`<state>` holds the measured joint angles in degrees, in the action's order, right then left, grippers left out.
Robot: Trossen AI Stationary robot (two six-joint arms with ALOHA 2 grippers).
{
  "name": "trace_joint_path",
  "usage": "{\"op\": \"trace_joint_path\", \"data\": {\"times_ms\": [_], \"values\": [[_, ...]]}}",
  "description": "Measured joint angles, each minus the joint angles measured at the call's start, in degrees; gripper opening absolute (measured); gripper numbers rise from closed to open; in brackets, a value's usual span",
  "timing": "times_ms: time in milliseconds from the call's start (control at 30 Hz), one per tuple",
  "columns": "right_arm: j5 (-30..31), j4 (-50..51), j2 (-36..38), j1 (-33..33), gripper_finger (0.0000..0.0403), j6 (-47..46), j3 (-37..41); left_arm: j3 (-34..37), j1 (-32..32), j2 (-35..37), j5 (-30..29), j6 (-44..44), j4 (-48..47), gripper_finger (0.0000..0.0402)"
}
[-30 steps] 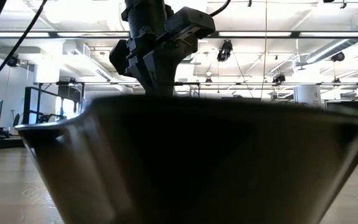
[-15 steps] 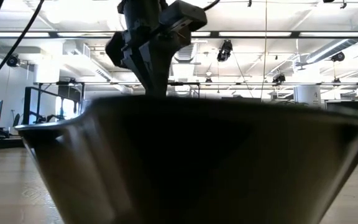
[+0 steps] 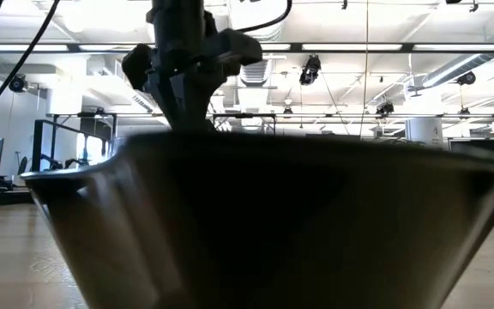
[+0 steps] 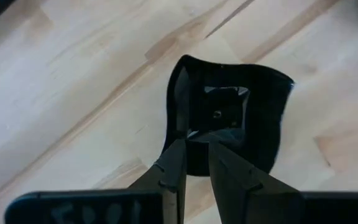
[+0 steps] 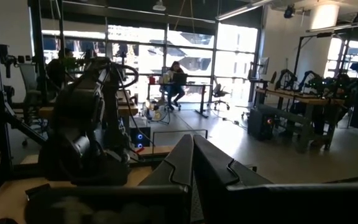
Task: Pick & Place Mini shaped plates
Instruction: Put the stacked black distorted square plates on the shelf
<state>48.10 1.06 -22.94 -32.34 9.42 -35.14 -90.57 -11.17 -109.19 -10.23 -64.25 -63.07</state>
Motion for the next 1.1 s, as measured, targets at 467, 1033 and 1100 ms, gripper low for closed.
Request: {"op": "trace_joint_path", "data": {"times_ms": [467, 1033, 1100], "values": [[0.0, 0.0, 0.0, 0.0, 0.0008, 0.0, 0.0, 9.2, 2.5, 0.0, 2.6, -2.3, 9.7, 0.0062], [0.0, 0.0, 0.0, 0.0, 0.0008, 0.2, 0.0, 9.3, 2.6, 0.2, 2.8, -0.3, 9.4, 0.0062], [0.0, 0.0, 0.0, 0.0, 0.0008, 0.2, 0.0, 9.1, 2.6, 0.2, 2.8, -0.3, 9.4, 0.0062]]}}
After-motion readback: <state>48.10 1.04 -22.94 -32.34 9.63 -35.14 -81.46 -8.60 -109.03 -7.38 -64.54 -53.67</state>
